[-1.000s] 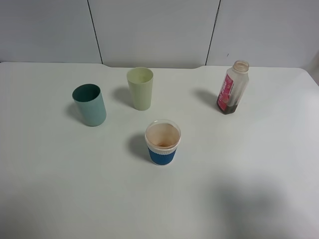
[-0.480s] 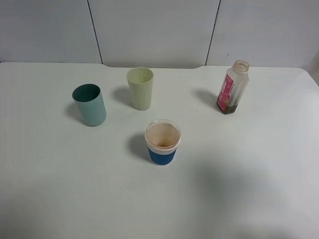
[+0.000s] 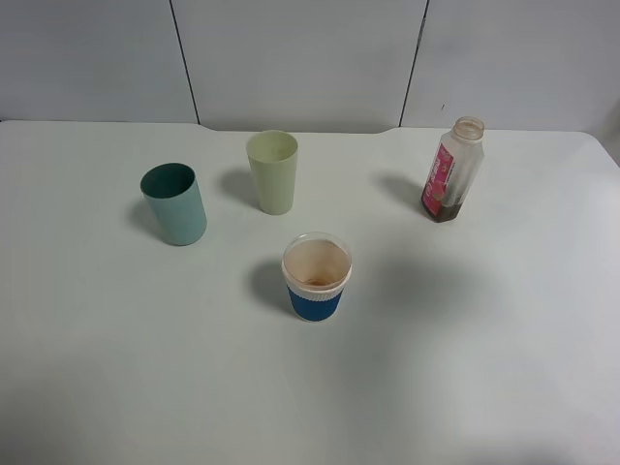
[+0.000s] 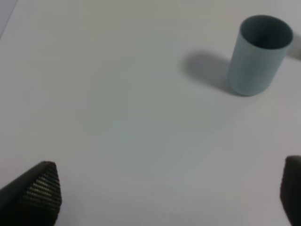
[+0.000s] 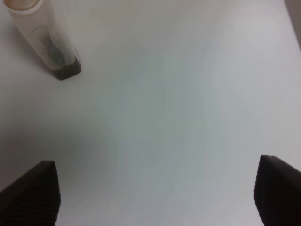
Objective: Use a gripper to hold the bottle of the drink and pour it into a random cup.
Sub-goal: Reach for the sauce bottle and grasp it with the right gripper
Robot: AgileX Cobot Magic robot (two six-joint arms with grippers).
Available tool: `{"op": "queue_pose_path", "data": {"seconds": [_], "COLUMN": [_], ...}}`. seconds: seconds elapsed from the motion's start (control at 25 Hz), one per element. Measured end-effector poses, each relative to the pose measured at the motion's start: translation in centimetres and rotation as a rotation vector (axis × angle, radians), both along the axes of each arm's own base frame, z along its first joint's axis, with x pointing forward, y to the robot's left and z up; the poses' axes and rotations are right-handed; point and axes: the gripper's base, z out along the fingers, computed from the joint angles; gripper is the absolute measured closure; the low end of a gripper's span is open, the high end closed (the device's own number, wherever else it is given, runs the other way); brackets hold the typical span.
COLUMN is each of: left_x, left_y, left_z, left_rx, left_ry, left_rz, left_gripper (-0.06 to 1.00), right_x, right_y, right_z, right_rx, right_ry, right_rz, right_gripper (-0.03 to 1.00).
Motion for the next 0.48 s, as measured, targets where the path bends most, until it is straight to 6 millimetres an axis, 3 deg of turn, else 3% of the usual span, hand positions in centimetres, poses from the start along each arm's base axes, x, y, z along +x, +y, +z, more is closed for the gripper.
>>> {"op": "queue_pose_path", "data": {"seconds": [0.24,0.48], "left_x": [0.0,0.0], "left_y": [0.0,0.0], "left_z": [0.0,0.0], "left_rx": [0.0,0.0], "left_ry": [0.0,0.0], "left_rz": [0.0,0.0], "left_gripper": [0.02,0.02], "right_x": [3.4,6.0], "right_y": [0.9,1.2], "right_z": [-1.4,-5.5], "right_rx": [-0.007,-0.007], "right_ry": [0.017,0.087], "right_rz": [0.068,0.082], "right_gripper": [0.16,0.16]}}
